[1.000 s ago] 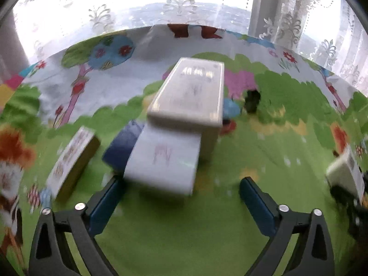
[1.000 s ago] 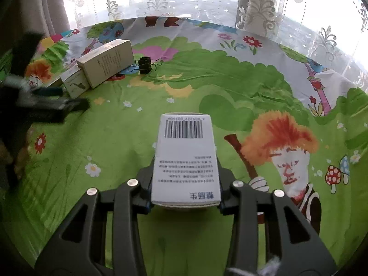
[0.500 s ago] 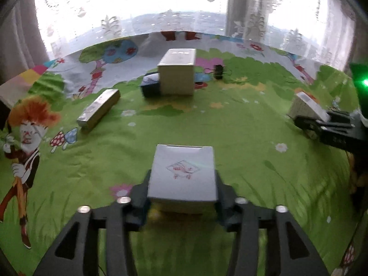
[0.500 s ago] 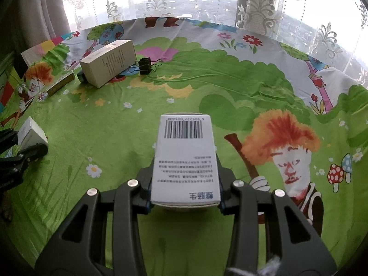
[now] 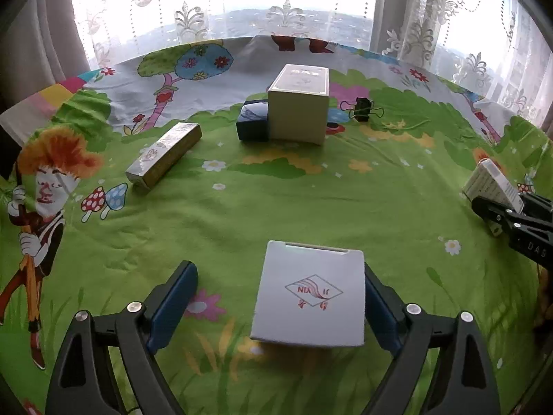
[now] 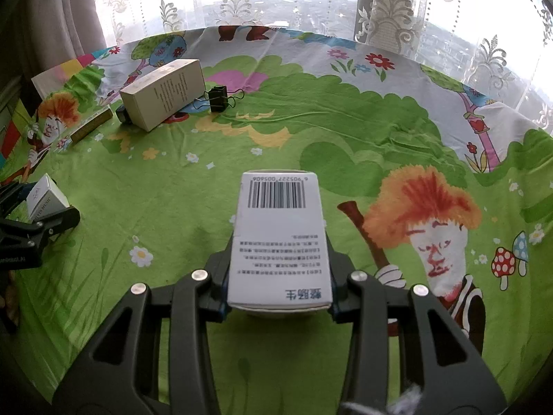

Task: Organize rigid objects
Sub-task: 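Lift both held boxes and carry them toward the storage box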

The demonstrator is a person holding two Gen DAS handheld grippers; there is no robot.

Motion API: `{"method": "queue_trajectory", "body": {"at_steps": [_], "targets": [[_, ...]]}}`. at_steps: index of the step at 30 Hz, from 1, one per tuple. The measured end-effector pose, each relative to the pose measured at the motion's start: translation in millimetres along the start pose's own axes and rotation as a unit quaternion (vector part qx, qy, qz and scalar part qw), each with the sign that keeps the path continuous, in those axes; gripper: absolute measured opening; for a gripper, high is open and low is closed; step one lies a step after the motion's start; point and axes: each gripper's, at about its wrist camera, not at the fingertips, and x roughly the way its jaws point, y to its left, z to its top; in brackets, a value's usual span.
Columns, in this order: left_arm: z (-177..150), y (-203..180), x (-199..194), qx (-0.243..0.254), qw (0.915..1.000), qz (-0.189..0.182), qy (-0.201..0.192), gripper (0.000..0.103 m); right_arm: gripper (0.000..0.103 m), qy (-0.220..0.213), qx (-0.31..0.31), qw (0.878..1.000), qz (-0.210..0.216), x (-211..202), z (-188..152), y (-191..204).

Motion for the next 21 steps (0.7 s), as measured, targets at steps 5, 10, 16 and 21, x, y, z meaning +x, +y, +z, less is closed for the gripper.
{"method": "queue_trajectory", "body": {"at_steps": [5, 10, 16, 21], "targets": [[0.0, -0.2, -0.1, -0.001, 1.0000, 0.000, 0.000, 0.091, 0.045, 0.000, -0.001, 1.000, 0.000, 0.2, 0.1, 0.3], [0.6, -1.4, 0.2, -0.001, 1.0000, -0.001, 0.000, 0.091, 0.045, 0.001, -0.001, 1.000, 0.000, 0.2, 0.2, 0.4], [-0.3, -2.7, -1.9, 0.003, 0.9999, -0.008, -0.007, 0.080, 0.045, 0.001, -0.002, 1.000, 0.001, 0.4, 0.2, 0.1], [-2.9, -9.2, -8.5, 0.023, 0.9993, -0.018, -0.026, 0.043, 0.044, 0.000, -0.004, 1.000, 0.001, 0.2, 0.4, -0.3]]}}
